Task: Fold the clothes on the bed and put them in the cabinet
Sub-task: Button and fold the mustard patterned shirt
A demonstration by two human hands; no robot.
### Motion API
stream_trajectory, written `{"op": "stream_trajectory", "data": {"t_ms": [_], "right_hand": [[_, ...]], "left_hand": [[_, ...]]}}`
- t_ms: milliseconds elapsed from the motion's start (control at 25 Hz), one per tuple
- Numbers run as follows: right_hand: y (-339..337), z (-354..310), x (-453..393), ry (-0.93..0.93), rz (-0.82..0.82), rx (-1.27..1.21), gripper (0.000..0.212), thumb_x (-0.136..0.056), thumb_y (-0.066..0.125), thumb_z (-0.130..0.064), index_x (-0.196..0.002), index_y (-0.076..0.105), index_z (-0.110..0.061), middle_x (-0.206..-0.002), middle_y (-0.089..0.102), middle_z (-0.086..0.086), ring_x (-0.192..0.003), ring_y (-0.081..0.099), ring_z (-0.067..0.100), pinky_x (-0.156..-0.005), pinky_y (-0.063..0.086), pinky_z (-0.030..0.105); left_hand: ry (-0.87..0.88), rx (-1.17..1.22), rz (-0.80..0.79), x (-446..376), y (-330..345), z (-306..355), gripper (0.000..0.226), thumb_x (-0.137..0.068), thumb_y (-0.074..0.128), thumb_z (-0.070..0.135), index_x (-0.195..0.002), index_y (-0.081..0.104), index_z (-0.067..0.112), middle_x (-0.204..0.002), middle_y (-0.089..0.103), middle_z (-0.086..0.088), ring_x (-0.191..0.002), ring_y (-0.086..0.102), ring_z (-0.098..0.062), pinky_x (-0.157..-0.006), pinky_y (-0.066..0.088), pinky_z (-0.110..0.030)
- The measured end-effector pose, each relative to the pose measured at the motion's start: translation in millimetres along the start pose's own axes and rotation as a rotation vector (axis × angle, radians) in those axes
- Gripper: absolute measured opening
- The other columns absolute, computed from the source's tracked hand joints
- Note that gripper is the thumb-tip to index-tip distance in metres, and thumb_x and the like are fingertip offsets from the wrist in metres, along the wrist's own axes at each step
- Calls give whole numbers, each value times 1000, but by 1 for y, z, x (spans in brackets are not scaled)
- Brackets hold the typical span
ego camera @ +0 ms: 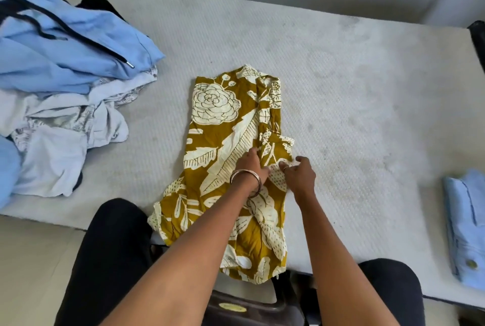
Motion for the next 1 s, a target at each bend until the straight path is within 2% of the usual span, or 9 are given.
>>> {"op": "stream_trajectory", "data": {"t_ms": [80, 240, 360, 440, 640, 720, 800, 920, 1000], "right_hand": [[15, -2, -16, 87, 1, -110, 56, -86, 74, -32, -132, 50, -11, -130, 57, 9, -120, 54, 30, -100, 47, 48], [18, -17, -31, 19, -175, -397, 10, -86, 67, -11, -95, 70, -5, -97, 73, 13, -97, 68, 34, -84, 57, 45], [21, -22, -26, -101, -374, -646, 19, -93, 55, -2, -108, 66, -7, -107, 72, 16, -98, 69, 34, -83, 58, 48], [28, -20, -20, -133, -357, -583, 26, -94, 52, 2, -115, 61, -11, -110, 70, 16, -99, 69, 32, -83, 58, 48], [27, -2, -3, -117, 52, -157, 37, -96, 58, -15, -131, 47, -18, -122, 63, 13, -110, 60, 29, -91, 54, 49], [30, 5, 15, -131, 50, -55, 49, -92, 66, -16, -134, 42, -15, -116, 62, 13, -110, 59, 31, -91, 52, 46], [32, 21, 32, -127, 32, 63, 58, -86, 71, -13, -135, 41, -13, -115, 62, 13, -109, 59, 31, -90, 51, 42], [31, 43, 57, -38, -8, -40, 48, -88, 67, -7, -131, 47, -15, -109, 63, 11, -89, 61, 21, -79, 56, 41], [27, 46, 66, -12, -34, -105, 40, -93, 63, -14, -130, 48, -19, -106, 63, 7, -83, 59, 15, -70, 57, 38]], "left_hand": [[-92, 34, -25, -7, 2, 1, 68, -88, 66, 34, -145, 33, 16, -137, 52, -13, -125, 50, -32, -104, 43, -42], [-83, 181, 63, -7, -4, 7, 52, -90, 65, 35, -135, 51, 14, -133, 57, -10, -122, 53, -29, -100, 42, -35], [-68, 413, 193, 3, -14, -4, 47, -89, 66, 31, -131, 55, 14, -129, 60, -10, -118, 55, -28, -97, 44, -34], [-57, 486, 192, 10, -18, -13, 50, -89, 66, 28, -136, 50, 18, -132, 58, -9, -121, 54, -28, -100, 44, -35], [-34, 363, -27, 16, -21, -29, 91, -86, 70, 15, -152, 12, 37, -138, 55, -9, -118, 58, -27, -101, 47, -38], [18, 329, -50, 24, -23, -34, 97, -83, 72, 10, -152, 9, 39, -139, 53, -7, -117, 58, -25, -98, 49, -37], [99, 147, -95, 37, -18, -36, 97, -83, 72, 10, -150, 10, 44, -136, 50, -7, -117, 55, -24, -96, 50, -34], [172, -95, -149, 51, -6, -39, 101, -80, 73, 17, -147, 7, 52, -128, 52, -7, -112, 55, -26, -96, 50, -38], [103, 30, -153, 52, -10, -35, 102, -80, 73, 20, -149, 3, 46, -137, 51, -8, -116, 55, -29, -98, 49, -41]]}}
Point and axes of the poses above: each hand's wrist, its own x-axis away from the middle knuckle, its own y-axis out of the palm, z = x × y, the point moved 4 cm from there along -x, towards the middle knuckle
